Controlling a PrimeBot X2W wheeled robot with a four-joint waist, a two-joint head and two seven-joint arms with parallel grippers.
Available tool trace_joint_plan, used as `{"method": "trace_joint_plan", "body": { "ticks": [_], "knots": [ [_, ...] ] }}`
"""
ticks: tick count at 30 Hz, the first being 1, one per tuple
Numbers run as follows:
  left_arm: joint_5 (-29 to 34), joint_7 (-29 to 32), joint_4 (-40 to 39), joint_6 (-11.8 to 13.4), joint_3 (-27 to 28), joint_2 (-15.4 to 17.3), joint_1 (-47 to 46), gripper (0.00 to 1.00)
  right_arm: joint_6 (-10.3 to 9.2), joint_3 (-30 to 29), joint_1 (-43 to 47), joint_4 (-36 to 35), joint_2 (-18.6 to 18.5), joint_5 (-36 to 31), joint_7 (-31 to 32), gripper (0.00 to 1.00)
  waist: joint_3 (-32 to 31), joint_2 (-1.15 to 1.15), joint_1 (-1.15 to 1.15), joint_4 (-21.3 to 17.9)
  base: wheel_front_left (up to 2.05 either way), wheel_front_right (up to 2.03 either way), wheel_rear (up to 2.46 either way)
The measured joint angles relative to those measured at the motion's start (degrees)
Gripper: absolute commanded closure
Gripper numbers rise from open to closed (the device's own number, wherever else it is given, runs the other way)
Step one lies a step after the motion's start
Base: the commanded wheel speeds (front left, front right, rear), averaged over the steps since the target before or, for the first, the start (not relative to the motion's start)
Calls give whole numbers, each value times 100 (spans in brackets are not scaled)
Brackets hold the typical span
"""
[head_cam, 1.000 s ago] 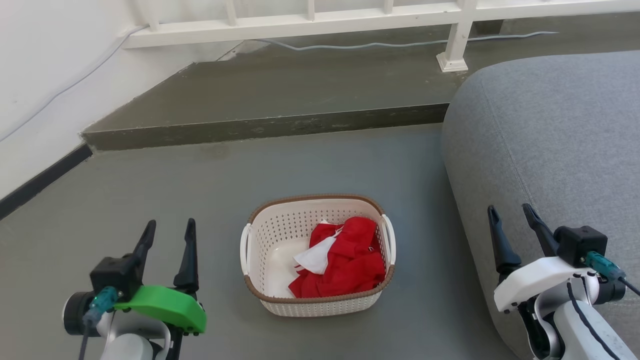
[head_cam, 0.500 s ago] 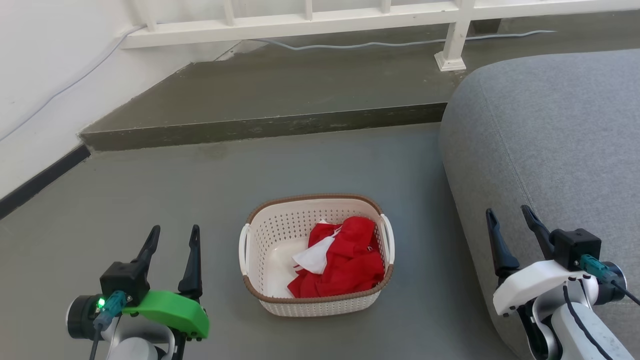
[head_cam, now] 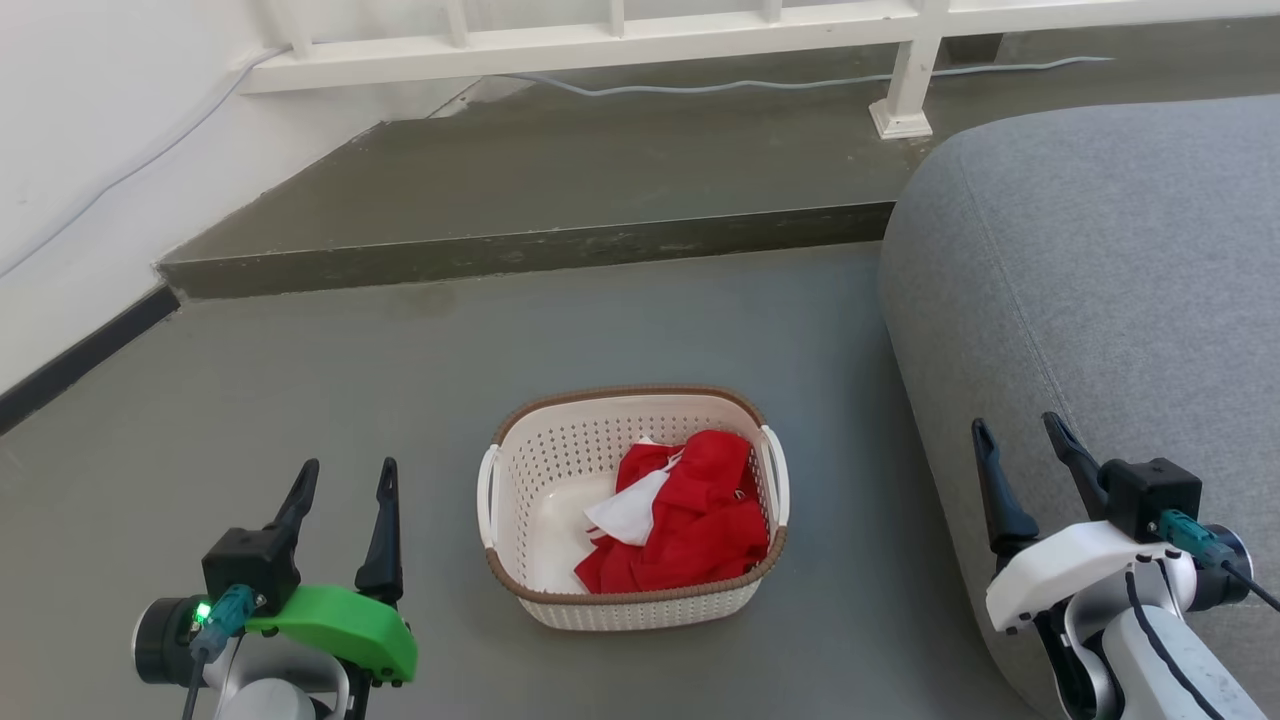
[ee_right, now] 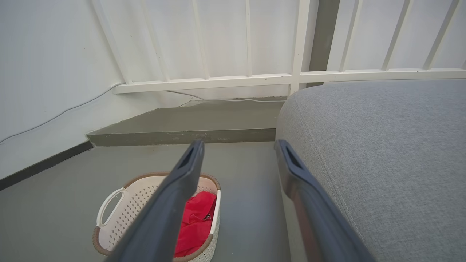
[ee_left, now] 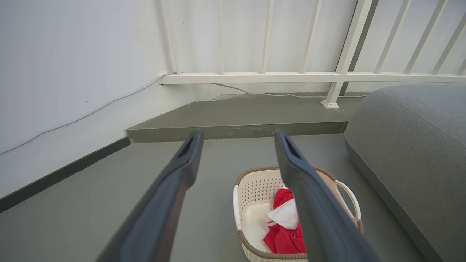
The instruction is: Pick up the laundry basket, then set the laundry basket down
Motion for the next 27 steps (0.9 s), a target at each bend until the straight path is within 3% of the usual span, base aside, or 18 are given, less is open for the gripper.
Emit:
{"method": "trace_joint_plan", "body": {
  "ticks": [14, 27],
  "knots": [
    [56, 0, -11, -24, 2, -35, -12, 0, 21, -78, -34, -11, 15, -2, 0, 0, 255, 0, 0, 21, 0, 0, 0],
    [142, 0, -38, -58, -23, -122, -558, 0, 76, -166, -586, -52, 16, -2, 0, 0, 991, 0, 0, 70, 0, 0, 0]
  ]
}}
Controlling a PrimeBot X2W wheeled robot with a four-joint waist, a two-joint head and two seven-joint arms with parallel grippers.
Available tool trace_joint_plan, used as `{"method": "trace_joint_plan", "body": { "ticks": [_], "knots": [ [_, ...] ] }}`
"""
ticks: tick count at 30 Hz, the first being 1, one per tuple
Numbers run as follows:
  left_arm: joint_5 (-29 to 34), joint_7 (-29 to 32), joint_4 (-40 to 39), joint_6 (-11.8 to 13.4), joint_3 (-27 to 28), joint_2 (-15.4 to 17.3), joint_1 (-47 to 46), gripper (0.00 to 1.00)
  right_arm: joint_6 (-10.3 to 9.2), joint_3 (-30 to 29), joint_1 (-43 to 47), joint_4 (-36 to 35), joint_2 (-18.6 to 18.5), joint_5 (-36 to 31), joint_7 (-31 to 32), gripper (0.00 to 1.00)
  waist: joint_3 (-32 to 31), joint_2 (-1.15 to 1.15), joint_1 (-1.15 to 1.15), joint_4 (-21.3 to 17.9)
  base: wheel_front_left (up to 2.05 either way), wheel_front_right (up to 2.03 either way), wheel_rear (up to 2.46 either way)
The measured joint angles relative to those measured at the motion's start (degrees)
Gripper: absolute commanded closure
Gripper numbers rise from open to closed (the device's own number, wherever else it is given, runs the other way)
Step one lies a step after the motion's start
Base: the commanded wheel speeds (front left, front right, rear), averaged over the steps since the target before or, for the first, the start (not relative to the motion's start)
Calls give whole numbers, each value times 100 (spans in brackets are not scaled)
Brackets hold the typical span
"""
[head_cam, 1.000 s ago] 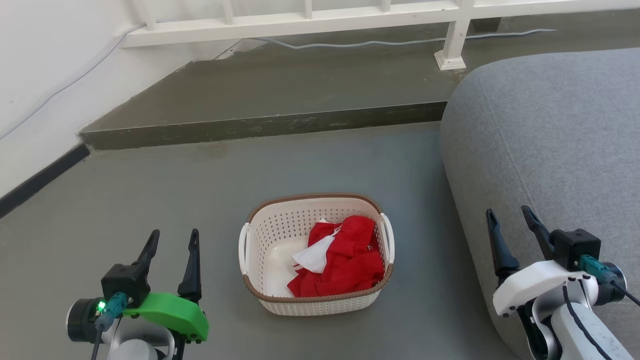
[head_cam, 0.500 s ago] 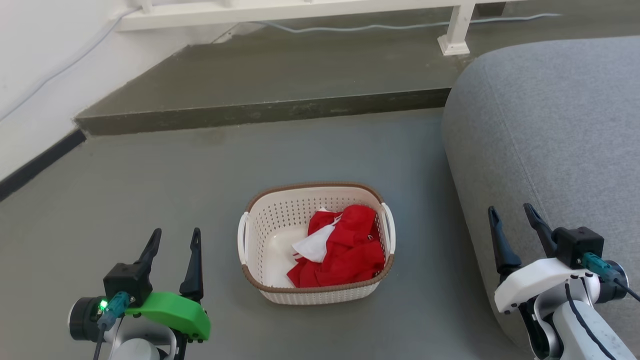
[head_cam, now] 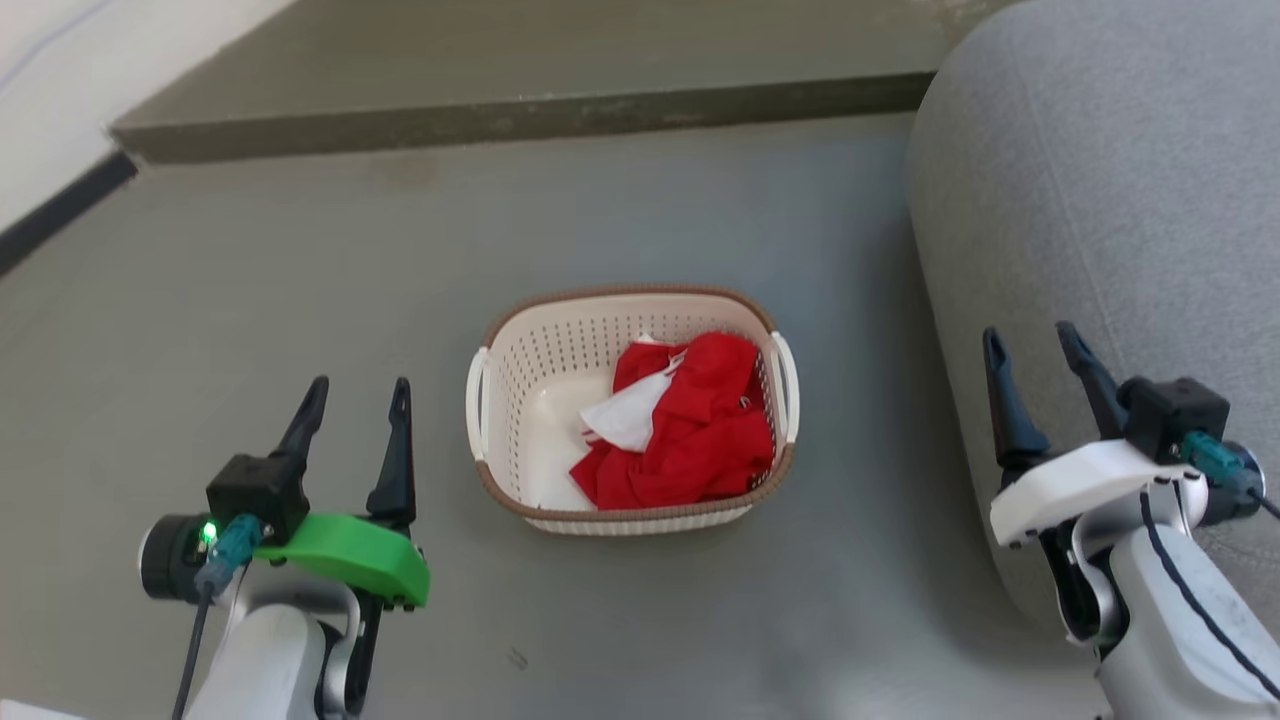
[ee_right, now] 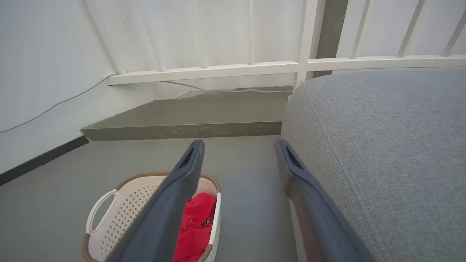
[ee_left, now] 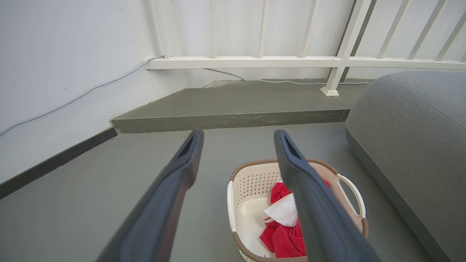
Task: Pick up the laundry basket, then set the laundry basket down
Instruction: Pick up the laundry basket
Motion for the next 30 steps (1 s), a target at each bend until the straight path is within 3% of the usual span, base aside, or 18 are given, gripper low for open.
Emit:
{"method": "trace_joint_plan", "body": {
  "ticks": [21, 30],
  "knots": [
    [12, -1, 182, -52, 93, -56, -1288, 0, 101, -7, -1251, 156, 2, -97, -1, 0, 1669, 0, 1, 53, 0, 0, 0],
    [12, 43, 341, -155, 157, -65, -2306, 0, 163, 51, -2225, 313, 19, -199, -1, 0, 2495, 0, 1, 60, 0, 0, 0]
  ]
}}
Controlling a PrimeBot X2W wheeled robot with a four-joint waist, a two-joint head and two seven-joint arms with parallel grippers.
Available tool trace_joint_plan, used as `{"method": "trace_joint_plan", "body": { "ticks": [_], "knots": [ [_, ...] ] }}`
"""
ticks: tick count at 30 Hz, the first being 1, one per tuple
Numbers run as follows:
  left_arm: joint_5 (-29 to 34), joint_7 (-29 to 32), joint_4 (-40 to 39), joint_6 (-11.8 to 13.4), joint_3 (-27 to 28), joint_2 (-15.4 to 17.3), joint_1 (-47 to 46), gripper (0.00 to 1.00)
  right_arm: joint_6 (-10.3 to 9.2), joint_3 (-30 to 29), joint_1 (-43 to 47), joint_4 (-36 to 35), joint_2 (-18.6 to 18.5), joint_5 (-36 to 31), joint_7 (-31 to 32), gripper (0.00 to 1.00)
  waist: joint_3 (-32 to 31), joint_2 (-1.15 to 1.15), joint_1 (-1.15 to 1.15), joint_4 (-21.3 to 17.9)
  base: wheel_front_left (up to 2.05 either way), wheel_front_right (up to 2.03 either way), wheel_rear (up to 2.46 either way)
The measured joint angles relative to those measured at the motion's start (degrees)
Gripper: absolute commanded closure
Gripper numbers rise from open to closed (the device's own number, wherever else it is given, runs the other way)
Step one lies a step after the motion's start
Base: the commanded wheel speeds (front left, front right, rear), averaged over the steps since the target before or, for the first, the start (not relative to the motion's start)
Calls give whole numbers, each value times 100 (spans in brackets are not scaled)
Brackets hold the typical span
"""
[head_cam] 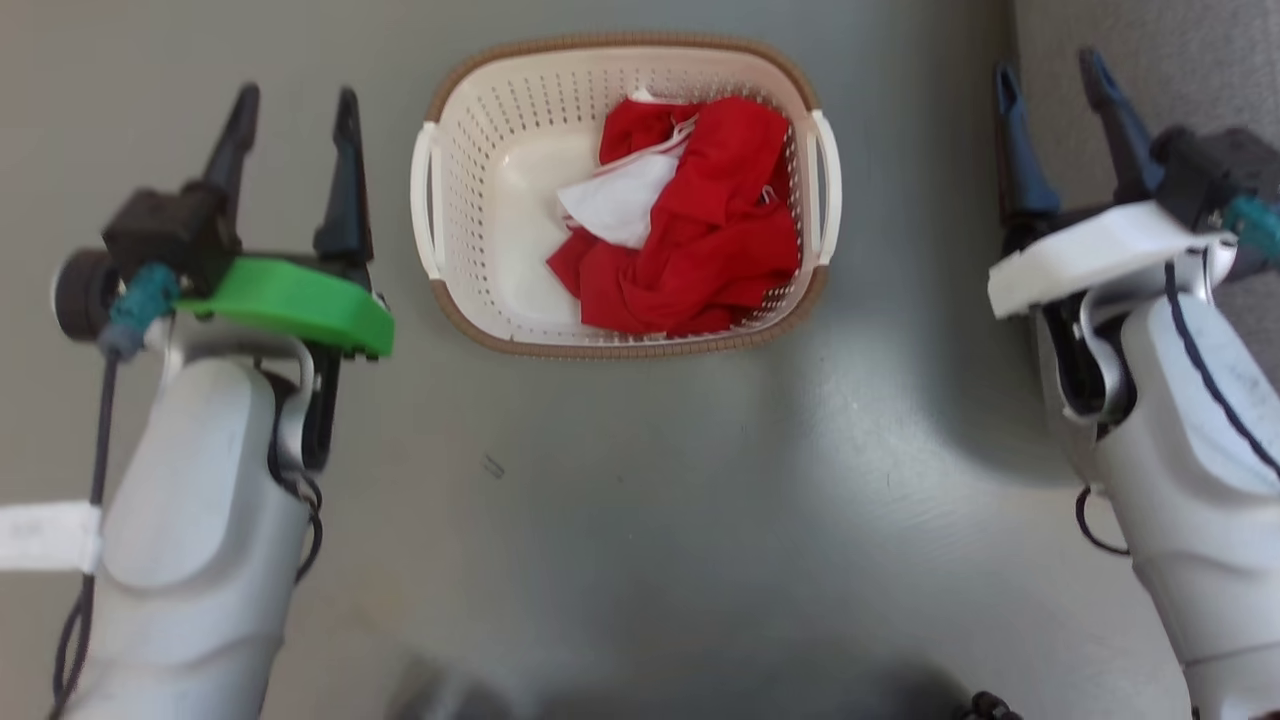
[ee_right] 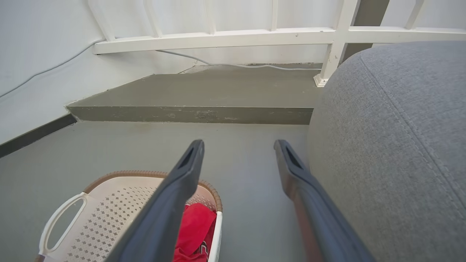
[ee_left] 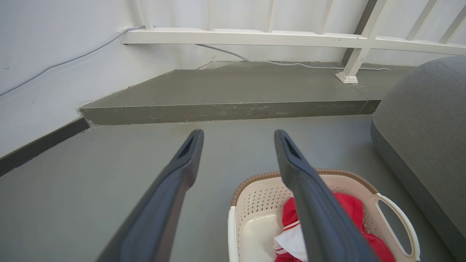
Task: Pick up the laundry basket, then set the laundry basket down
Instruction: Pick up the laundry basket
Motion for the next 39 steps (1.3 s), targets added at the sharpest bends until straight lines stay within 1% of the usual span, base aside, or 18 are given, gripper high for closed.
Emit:
{"method": "trace_joint_plan", "body": {
  "ticks": [3, 9, 14, 18, 24, 28, 32, 37, 39],
  "knots": [
    [-7, 122, 96, -78, 8, -3, -369, 0, 33, 49, -332, 105, -13, -100, 13, 0, 248, 0, 0, -1, 0, 0, 0],
    [-35, 409, 356, -220, 4, -3, -1157, 0, 40, 88, -994, 438, 4, -118, 133, 0, 745, 0, 0, -8, 0, 0, 0],
    [-129, 677, 811, -374, 2, -12, -1636, 0, 97, 159, -1419, 884, 55, -153, 188, 0, 1132, 0, 0, -18, 0, 0, 0],
    [-234, 912, 1249, -450, -23, -43, -1834, 0, 165, 272, -1583, 1291, 172, -154, 290, 0, 1387, 0, 0, -25, 0, 0, 0],
    [-371, 1195, 1837, -553, -88, -126, -2046, 0, 243, 464, -1889, 1807, 238, -264, 363, 0, 1667, 0, -1, -43, 0, 0, 0],
    [-422, 1310, 2180, -605, -98, -121, -2143, 0, 291, 588, -2047, 2100, 417, -302, 416, 0, 1794, 0, -1, -83, 0, 0, 0],
    [-467, 1397, 2446, -635, -130, -127, -2301, 0, 343, 646, -2190, 2371, 487, -302, 465, 0, 1906, 0, -1, -132, 0, 0, 0],
    [-532, 1451, 2689, -673, -143, -138, -2415, 0, 353, 689, -2319, 2610, 543, -300, 481, 0, 2015, 0, -1, -176, 0, 0, 0],
    [-541, 1454, 2815, -682, -146, -145, -2457, 0, 396, 712, -2375, 2711, 546, -299, 480, 0, 2067, 0, -1, -193, 0, 0, 0]
  ]
}}
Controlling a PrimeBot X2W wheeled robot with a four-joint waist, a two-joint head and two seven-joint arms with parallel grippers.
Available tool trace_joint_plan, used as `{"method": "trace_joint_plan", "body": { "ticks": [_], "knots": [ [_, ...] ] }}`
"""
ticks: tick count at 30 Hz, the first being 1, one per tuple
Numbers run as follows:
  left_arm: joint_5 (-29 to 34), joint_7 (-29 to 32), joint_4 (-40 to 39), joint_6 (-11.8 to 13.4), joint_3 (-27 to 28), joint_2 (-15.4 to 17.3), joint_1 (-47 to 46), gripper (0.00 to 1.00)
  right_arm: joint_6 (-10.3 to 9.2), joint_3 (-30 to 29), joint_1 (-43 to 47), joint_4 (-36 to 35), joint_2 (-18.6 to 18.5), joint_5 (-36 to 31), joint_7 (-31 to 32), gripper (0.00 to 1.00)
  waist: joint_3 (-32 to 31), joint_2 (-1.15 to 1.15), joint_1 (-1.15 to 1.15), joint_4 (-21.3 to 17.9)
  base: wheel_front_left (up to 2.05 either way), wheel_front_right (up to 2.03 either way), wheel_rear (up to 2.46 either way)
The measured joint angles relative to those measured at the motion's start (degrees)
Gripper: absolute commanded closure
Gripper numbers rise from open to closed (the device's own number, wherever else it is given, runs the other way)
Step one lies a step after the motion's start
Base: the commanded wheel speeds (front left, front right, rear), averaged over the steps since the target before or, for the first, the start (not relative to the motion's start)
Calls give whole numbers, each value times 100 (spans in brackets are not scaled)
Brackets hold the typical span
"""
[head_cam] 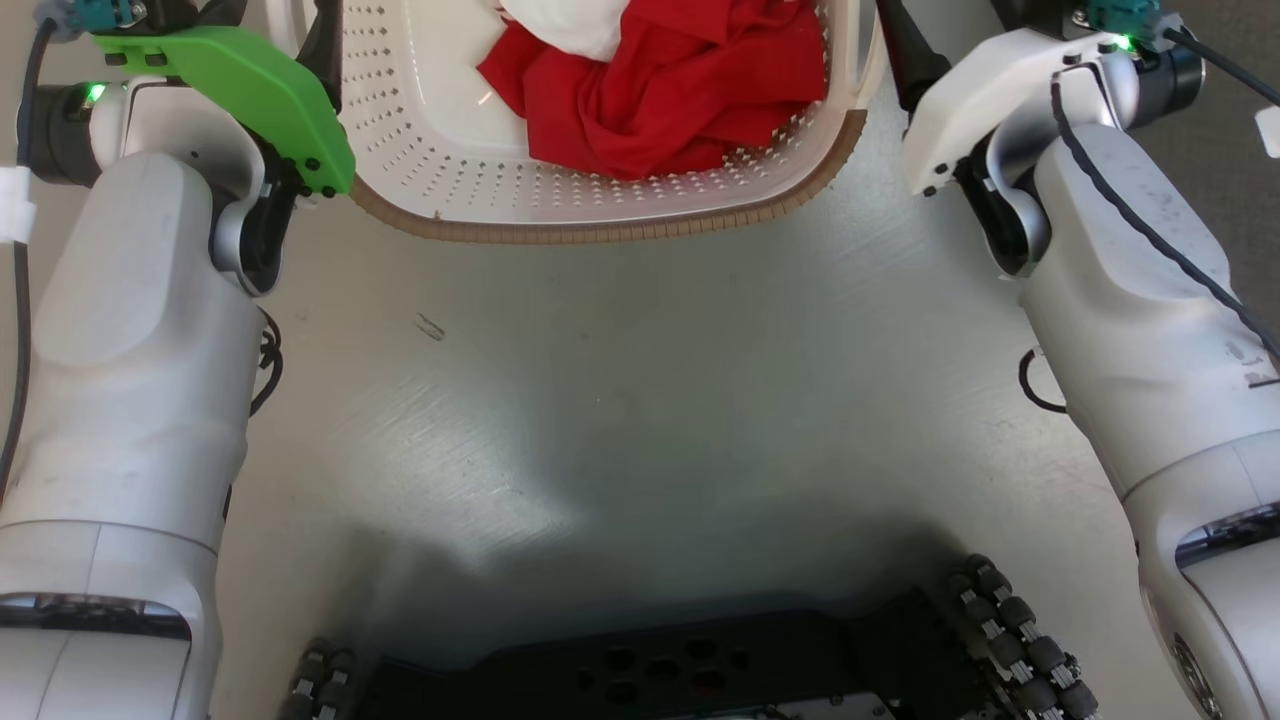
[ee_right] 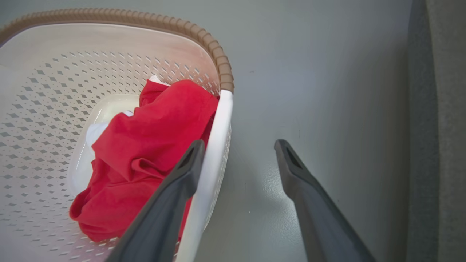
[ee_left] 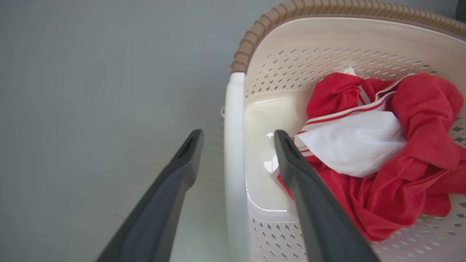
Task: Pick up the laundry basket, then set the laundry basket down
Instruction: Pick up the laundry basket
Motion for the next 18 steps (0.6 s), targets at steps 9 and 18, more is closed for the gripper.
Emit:
{"method": "trace_joint_plan", "body": {
  "ticks": [9, 18],
  "knots": [
    [-26, 36, 400, -21, -16, -9, -294, 0, 57, 145, -259, 348, 116, 8, -7, 0, 242, 0, 0, -54, 0, 0, 0],
    [-26, -167, 703, -62, -19, -11, -568, 100, 93, 198, -480, 633, 155, 41, -152, 100, 376, 0, 0, -71, 0, 0, 0]
  ]
}}
